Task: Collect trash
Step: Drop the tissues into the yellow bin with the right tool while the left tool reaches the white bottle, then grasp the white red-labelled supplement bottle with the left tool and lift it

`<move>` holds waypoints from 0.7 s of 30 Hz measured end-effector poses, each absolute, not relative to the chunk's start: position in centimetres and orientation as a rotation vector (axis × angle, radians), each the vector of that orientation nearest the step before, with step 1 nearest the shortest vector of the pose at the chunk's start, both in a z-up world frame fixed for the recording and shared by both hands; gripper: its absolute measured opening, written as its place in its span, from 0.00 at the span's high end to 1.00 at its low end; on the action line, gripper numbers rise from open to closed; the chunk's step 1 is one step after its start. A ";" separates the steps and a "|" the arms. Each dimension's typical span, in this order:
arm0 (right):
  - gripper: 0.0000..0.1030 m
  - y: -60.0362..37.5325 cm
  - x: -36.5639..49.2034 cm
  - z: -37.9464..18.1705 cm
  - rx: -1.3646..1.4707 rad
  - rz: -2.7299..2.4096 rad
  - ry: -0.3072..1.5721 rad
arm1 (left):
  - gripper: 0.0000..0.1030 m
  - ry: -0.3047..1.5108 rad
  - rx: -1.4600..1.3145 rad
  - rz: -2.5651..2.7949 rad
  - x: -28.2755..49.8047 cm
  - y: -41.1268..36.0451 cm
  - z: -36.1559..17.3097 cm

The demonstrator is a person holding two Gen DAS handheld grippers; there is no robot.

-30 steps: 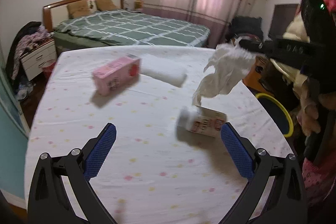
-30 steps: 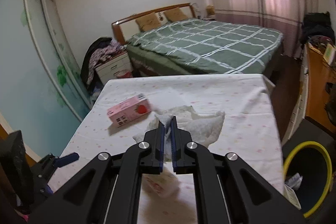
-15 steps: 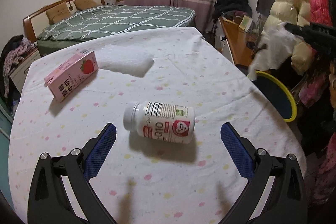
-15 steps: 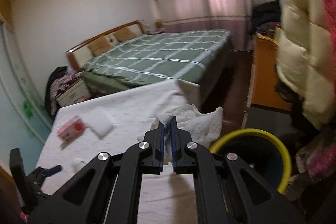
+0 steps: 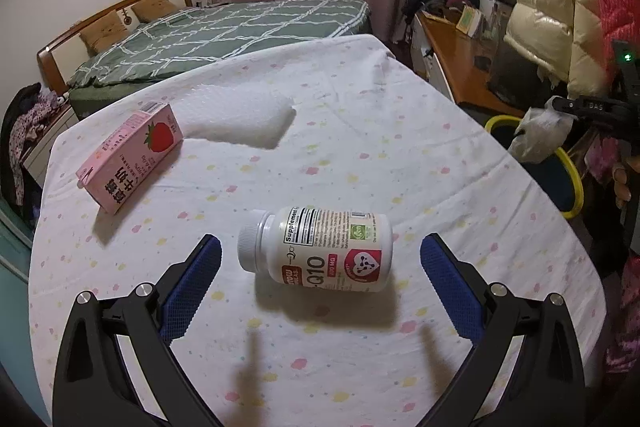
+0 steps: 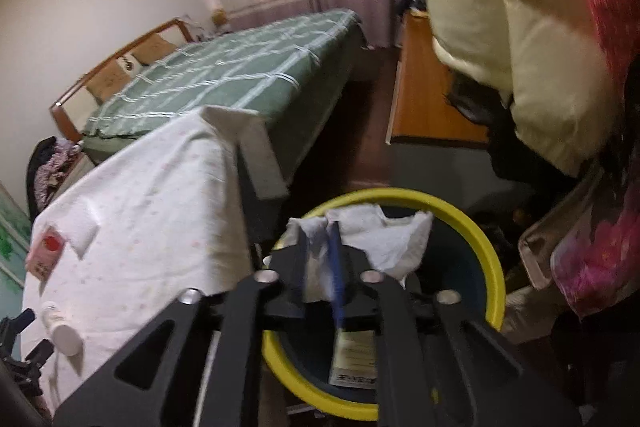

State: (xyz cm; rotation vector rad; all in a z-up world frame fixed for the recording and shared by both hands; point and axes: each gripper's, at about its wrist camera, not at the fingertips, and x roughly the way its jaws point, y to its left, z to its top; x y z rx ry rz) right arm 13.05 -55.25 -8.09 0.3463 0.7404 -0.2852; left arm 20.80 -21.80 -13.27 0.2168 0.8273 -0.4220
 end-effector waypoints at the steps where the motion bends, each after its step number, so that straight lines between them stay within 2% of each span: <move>1: 0.73 -55.3 13.0 -8.4 0.349 -0.293 0.740 | 0.05 0.832 0.219 -0.428 20.9 -21.8 -13.4; 21: 0.72 -53.2 12.0 -9.8 0.346 -0.261 0.751 | 0.05 0.941 0.212 -0.522 24.6 -21.2 -15.9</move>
